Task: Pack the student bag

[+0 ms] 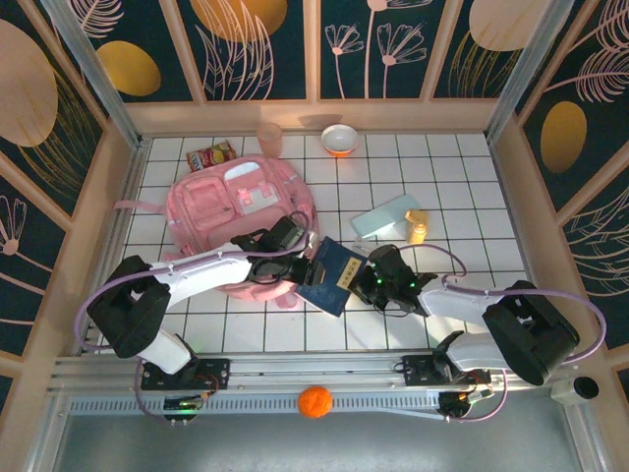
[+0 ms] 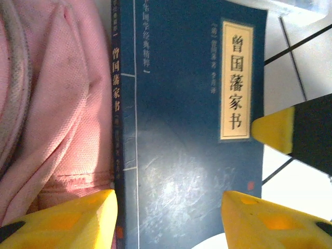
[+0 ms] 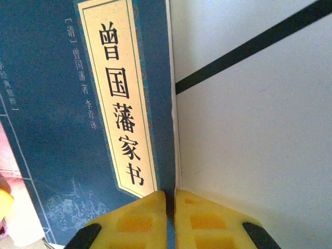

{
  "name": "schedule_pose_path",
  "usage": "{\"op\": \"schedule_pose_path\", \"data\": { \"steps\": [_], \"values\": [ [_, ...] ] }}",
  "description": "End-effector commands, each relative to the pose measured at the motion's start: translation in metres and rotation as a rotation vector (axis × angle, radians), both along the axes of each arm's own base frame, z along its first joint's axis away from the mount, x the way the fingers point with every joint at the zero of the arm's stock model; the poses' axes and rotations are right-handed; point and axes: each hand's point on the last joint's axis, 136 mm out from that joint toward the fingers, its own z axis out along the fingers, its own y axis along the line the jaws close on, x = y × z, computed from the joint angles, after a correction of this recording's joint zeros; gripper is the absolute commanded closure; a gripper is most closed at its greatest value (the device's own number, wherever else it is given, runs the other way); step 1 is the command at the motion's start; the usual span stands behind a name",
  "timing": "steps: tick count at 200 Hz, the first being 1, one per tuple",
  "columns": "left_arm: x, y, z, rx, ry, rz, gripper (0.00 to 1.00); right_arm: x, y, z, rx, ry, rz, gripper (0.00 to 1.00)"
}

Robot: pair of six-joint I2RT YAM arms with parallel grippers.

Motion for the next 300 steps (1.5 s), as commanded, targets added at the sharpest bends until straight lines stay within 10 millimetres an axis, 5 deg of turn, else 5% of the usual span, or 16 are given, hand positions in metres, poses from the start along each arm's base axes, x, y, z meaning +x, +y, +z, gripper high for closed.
{"op": "schedule_pose_path", "data": {
  "steps": [1,70,118,166,183,300],
  "values": [
    [-0.010,0.028,-0.029,0.146,0.045,0.002,0.45,0.006,-0.001,0.003,-0.028,-0.034,0.003,0.90],
    [-0.026,0.047,-0.068,0.276,0.125,-0.048,0.46,0.005,-0.002,0.006,-0.025,-0.046,0.002,0.90],
    [-0.038,0.034,-0.085,0.226,0.205,-0.099,0.47,0.007,-0.001,0.015,-0.005,-0.072,-0.006,0.90],
    [-0.052,-0.017,-0.047,-0.079,0.274,-0.190,0.50,0.007,0.003,0.016,0.032,-0.078,-0.005,0.90],
    [-0.052,-0.032,-0.018,-0.198,0.250,-0.209,0.51,0.006,0.003,0.017,0.055,-0.081,-0.014,0.90],
    [-0.041,-0.064,0.066,-0.541,0.099,-0.230,0.49,-0.004,-0.008,0.013,0.065,-0.081,-0.040,0.90]
  ]
}}
